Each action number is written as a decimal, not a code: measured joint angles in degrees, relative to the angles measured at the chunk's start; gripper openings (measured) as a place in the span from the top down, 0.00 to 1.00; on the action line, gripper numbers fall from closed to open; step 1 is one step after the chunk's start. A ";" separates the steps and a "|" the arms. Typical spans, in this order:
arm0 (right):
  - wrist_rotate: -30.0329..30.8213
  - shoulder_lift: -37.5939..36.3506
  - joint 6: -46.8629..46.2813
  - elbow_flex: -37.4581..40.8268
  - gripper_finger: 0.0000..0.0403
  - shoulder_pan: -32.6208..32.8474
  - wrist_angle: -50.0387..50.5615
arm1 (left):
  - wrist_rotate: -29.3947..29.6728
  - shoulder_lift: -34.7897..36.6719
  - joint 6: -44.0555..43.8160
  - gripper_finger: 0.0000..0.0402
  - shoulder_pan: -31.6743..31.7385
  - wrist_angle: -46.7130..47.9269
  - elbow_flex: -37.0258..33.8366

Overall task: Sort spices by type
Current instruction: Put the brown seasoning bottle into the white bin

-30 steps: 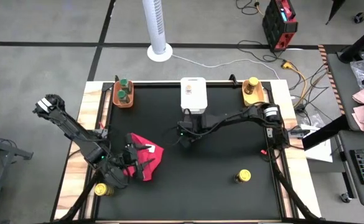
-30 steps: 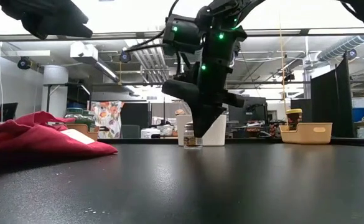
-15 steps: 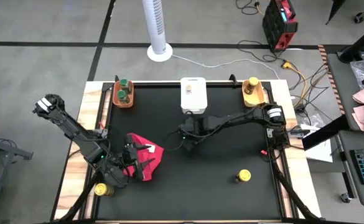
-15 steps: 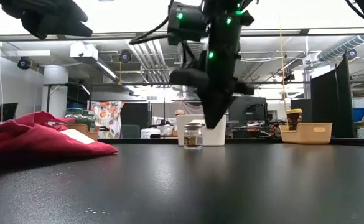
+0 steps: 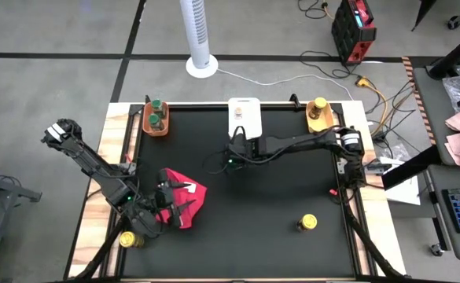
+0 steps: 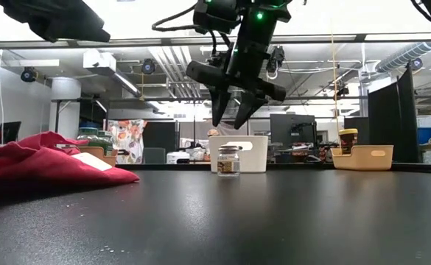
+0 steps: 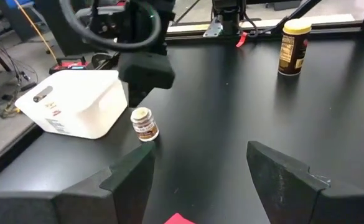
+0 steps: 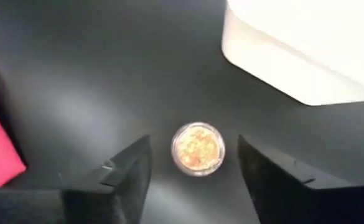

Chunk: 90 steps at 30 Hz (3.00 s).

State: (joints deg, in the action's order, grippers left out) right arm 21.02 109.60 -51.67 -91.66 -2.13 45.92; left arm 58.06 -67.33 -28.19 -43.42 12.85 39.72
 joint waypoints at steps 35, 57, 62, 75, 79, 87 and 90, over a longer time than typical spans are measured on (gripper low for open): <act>-0.20 10.95 -4.62 0.02 0.55 0.22 -1.97 | 13.31 0.90 8.25 0.41 0.02 -1.32 0.00; 0.19 -2.96 9.42 -10.30 0.55 -9.21 2.05 | 9.88 0.48 1.93 0.41 0.00 -1.52 0.02; 0.08 -1.86 11.80 -9.94 0.55 -15.74 1.63 | 9.87 0.48 1.93 0.41 0.02 -1.79 0.02; -0.46 5.64 12.03 -9.70 0.55 -20.12 0.82 | 9.97 0.46 2.13 0.41 0.00 -1.72 0.02; -0.46 7.12 11.86 -9.70 0.55 -20.98 -0.19 | 9.97 0.46 2.15 0.41 0.01 -1.73 0.02; -0.52 9.91 11.64 -9.70 0.55 -21.00 -0.72 | 9.99 0.46 2.17 0.41 0.02 -1.69 0.02; -1.69 11.45 11.64 -9.70 0.55 -21.03 -1.77 | 9.99 0.46 2.17 0.41 0.00 -1.70 0.02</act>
State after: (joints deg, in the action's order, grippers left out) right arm 19.32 121.05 -40.03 -101.36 -23.16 44.14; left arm 68.05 -66.87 -26.03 -43.42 11.16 39.75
